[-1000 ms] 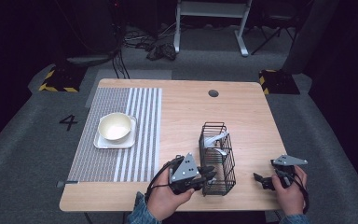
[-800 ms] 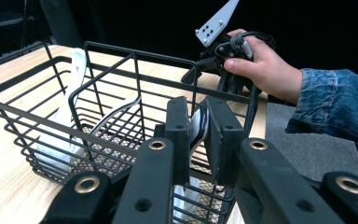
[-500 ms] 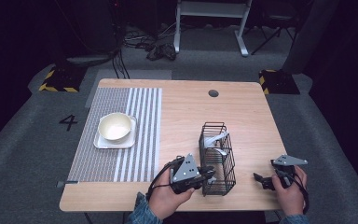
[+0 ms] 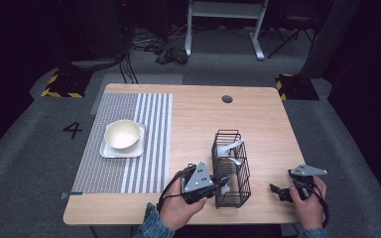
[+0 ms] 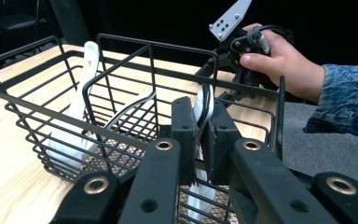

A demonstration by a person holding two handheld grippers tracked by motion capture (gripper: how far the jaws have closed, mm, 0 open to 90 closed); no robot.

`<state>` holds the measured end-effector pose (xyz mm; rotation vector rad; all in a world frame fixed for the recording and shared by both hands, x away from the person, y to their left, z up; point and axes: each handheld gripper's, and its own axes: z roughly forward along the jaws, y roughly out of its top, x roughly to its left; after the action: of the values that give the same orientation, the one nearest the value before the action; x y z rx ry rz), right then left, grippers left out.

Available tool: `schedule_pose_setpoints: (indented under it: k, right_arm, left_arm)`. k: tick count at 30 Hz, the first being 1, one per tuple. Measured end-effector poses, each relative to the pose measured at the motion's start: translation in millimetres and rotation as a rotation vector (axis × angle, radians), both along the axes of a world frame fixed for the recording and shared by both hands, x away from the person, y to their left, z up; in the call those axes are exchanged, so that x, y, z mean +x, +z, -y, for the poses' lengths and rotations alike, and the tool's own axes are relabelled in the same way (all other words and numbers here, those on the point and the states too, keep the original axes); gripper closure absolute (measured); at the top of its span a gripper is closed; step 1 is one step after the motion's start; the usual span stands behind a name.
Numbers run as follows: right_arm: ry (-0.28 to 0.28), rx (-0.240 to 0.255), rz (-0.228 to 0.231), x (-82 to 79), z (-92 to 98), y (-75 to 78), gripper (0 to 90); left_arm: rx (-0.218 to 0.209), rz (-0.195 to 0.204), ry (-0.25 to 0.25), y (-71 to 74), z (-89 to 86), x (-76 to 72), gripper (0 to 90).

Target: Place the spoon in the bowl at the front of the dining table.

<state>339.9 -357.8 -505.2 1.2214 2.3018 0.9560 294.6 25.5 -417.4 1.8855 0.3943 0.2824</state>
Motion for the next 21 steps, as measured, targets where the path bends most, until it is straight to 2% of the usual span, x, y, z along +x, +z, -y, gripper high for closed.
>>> schedule_pose_setpoints:
  k: [1,3,5,11,16,21]
  right_arm:
    - [-0.001,0.000,0.000,0.0,0.0,0.0,0.1]
    - [0.000,0.000,0.000,0.0,0.0,0.0,0.1]
    - [0.000,0.000,0.000,0.0,0.0,0.0,0.1]
    - [0.000,0.000,0.000,0.0,0.0,0.0,0.0]
    - [0.001,0.001,0.000,0.0,0.0,0.0,0.0]
    - [0.000,0.000,0.000,0.0,0.0,0.0,0.0]
  left_arm:
    - [-0.015,-0.004,-0.007,1.8,0.4,-0.2,84.5]
    - [-0.019,-0.001,-0.010,3.3,0.6,-0.3,84.5]
    - [-0.015,0.013,-0.016,9.2,1.1,0.1,84.5]
    - [-0.019,0.016,-0.040,19.6,1.1,1.7,84.5]
    - [-0.045,0.008,-0.103,31.7,-2.1,4.5,84.5]
    - [-0.069,0.013,-0.138,44.1,-6.9,7.4,84.6]
